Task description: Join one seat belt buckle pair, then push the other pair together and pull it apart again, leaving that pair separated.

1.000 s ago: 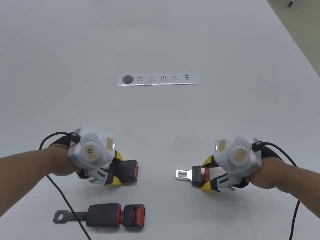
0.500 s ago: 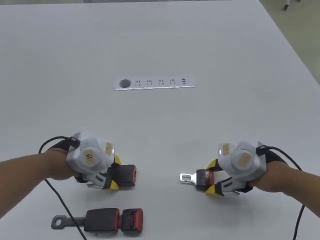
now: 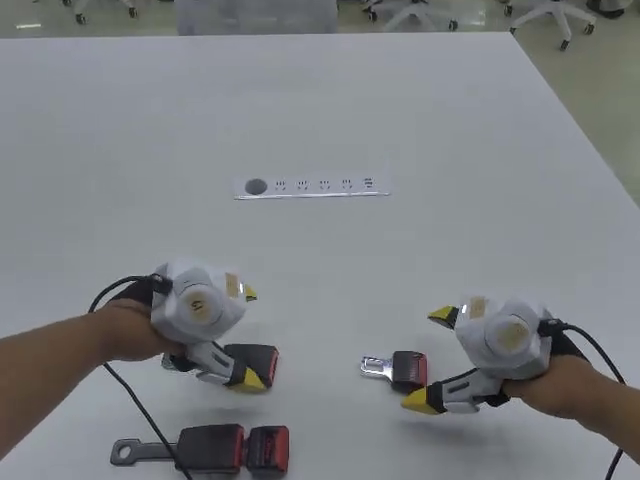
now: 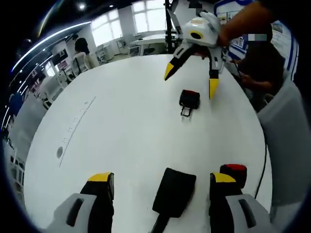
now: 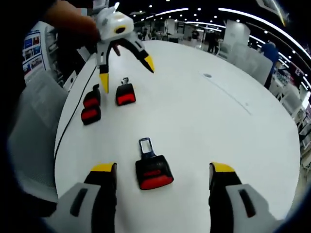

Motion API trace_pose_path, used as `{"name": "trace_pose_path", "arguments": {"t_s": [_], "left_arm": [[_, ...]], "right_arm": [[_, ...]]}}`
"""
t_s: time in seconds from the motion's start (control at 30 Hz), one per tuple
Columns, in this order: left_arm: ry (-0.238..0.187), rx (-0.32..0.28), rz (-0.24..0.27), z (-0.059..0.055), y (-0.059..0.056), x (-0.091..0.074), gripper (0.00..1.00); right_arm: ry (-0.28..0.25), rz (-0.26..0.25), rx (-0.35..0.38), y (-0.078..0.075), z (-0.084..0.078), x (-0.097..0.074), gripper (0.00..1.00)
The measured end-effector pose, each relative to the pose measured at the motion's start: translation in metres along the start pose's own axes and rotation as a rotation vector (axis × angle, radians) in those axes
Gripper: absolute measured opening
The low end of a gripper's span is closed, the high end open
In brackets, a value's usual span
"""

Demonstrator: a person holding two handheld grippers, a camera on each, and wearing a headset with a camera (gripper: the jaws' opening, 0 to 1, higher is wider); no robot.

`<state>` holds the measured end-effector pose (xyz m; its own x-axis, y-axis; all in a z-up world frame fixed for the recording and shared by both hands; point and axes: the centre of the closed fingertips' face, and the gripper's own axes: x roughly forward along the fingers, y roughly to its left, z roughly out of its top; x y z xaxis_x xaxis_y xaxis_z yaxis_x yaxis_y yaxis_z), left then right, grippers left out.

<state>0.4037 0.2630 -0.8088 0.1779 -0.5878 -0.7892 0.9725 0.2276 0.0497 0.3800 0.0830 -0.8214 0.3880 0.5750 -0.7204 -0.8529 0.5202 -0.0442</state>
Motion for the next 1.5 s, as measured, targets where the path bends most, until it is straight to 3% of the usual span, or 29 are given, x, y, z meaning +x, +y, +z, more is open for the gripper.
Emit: {"name": "trace_pose_path", "arguments": {"t_s": [0.07, 0.13, 0.33, 0.47, 0.6, 1.03, 1.33, 1.5], "left_arm": [[-0.035, -0.063, 0.059, 0.005, 0.006, -0.008, 0.88], [-0.108, -0.154, 0.098, 0.012, 0.008, -0.018, 0.94], [-0.223, -0.313, 0.211, 0.012, 0.013, -0.053, 1.00], [-0.250, -0.369, 0.261, 0.003, 0.011, -0.076, 1.00], [-0.307, -0.407, 0.319, -0.005, 0.004, -0.106, 1.00], [-0.335, -0.440, 0.355, -0.044, -0.040, -0.155, 1.00], [-0.343, -0.461, 0.362, -0.072, -0.069, -0.171, 1.00], [-0.374, -0.491, 0.376, -0.075, -0.081, -0.173, 1.00]], "right_arm": [[-0.029, -0.060, 0.035, -0.004, 0.005, -0.004, 0.79], [-0.068, -0.114, 0.094, -0.007, 0.011, -0.008, 0.81], [-0.161, -0.232, 0.175, -0.009, 0.023, -0.021, 0.91], [-0.174, -0.263, 0.199, 0.000, 0.025, -0.026, 0.93], [-0.182, -0.273, 0.183, 0.013, 0.030, -0.028, 0.94], [-0.235, -0.268, 0.115, 0.053, 0.050, -0.049, 0.99], [-0.275, -0.294, 0.104, 0.069, 0.056, -0.069, 1.00], [-0.281, -0.304, 0.082, 0.080, 0.051, -0.081, 1.00]]}}
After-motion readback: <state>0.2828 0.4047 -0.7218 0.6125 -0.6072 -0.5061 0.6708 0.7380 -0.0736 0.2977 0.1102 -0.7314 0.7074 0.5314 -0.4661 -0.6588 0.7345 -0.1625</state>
